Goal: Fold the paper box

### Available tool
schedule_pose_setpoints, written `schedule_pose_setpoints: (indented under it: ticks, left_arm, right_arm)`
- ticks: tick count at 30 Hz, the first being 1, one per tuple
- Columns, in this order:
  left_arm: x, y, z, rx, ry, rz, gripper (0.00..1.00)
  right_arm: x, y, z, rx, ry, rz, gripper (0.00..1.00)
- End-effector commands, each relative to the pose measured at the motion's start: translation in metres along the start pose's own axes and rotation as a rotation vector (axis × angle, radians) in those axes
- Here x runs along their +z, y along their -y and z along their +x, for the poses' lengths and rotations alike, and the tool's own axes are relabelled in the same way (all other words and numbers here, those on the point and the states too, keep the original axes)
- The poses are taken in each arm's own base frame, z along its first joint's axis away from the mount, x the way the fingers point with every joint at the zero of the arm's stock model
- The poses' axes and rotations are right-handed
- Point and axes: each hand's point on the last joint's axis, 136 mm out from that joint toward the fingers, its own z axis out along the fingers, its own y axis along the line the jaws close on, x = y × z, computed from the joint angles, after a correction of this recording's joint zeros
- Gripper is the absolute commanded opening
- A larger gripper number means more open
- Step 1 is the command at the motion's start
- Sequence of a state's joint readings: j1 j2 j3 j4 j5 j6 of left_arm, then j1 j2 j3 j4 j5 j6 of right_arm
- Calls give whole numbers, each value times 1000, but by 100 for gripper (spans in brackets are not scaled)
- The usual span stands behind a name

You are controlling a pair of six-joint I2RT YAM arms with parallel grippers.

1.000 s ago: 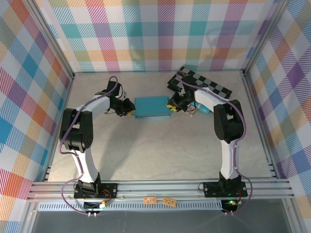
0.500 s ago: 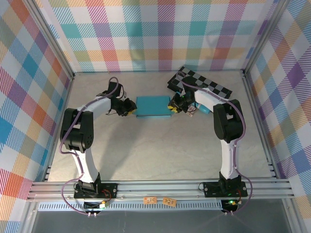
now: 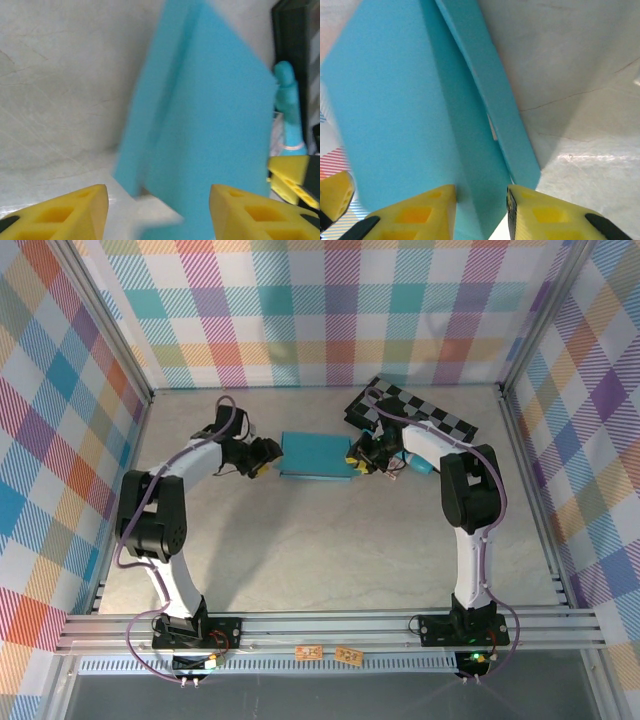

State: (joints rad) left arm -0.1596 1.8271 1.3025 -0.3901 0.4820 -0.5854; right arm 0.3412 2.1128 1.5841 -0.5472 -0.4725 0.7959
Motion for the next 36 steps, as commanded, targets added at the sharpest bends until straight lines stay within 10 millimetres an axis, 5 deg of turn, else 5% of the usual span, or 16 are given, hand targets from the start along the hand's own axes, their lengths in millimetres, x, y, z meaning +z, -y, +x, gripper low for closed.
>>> schedule_pose_setpoints:
  ticks: [1,19,36]
  left_arm:
    - [-12,15,-11,2,-28,82,56]
    - [24,-2,6,-7,-218,101,45]
    - [32,8,27,-9,-236,153,35]
  right_arm:
    - [-8,-10,1,-21,-25,-38,34]
    - [-3,-16,-1,-21,-61,-67,35]
    - [3,-17,-1,-4,-81,-97,31]
